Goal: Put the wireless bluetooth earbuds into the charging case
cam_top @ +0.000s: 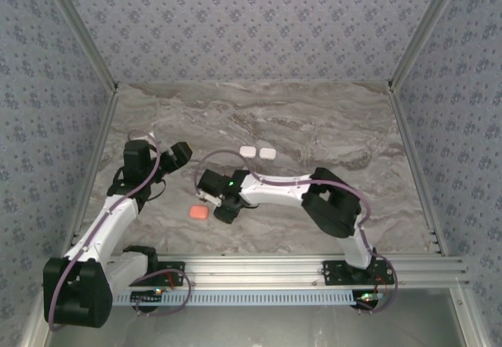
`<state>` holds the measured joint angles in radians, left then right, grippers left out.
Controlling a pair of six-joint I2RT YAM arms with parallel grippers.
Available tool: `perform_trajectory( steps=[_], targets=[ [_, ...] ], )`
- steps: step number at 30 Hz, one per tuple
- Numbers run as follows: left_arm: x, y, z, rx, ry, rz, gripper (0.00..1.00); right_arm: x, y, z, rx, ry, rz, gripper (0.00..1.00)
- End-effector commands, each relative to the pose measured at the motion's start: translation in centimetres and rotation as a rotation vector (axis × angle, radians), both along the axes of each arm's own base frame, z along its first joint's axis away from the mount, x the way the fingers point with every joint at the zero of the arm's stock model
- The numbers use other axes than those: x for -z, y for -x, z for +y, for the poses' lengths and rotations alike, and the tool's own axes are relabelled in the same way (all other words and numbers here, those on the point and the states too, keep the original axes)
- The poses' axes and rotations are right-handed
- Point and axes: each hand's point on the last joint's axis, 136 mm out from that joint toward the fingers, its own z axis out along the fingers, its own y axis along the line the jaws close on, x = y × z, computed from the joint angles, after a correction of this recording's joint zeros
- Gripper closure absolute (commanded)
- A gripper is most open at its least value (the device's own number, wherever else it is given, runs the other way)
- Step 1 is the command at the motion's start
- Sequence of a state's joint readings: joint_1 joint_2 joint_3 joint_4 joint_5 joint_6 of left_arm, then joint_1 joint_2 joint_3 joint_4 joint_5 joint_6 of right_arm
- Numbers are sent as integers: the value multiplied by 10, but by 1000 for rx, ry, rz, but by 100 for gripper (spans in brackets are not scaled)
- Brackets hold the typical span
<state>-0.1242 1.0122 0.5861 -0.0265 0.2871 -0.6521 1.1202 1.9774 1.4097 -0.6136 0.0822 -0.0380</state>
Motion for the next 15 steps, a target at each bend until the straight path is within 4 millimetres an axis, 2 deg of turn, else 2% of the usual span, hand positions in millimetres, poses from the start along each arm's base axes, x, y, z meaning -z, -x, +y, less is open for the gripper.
perform_trajectory(
  steps=[1, 5, 9, 11, 13, 15],
  targets=[
    [-36, -9, -18, 108, 38, -84, 16, -60, -27, -7, 68, -139, -143, 59],
    [-61, -11, -45, 238, 67, -128, 19, -101, -43, -34, 98, -206, -243, 59],
    [-87, -6, -82, 407, 84, -177, 20, -142, -56, -60, 107, -272, -338, 60],
    [-99, 0, -102, 497, 98, -199, 20, -167, -61, -70, 102, -317, -401, 60],
    [-109, 6, -119, 574, 100, -224, 20, -178, -62, -84, 89, -327, -456, 60],
    [-115, 13, -135, 638, 87, -242, 20, -199, -64, -97, 77, -345, -540, 60]
  ],
)
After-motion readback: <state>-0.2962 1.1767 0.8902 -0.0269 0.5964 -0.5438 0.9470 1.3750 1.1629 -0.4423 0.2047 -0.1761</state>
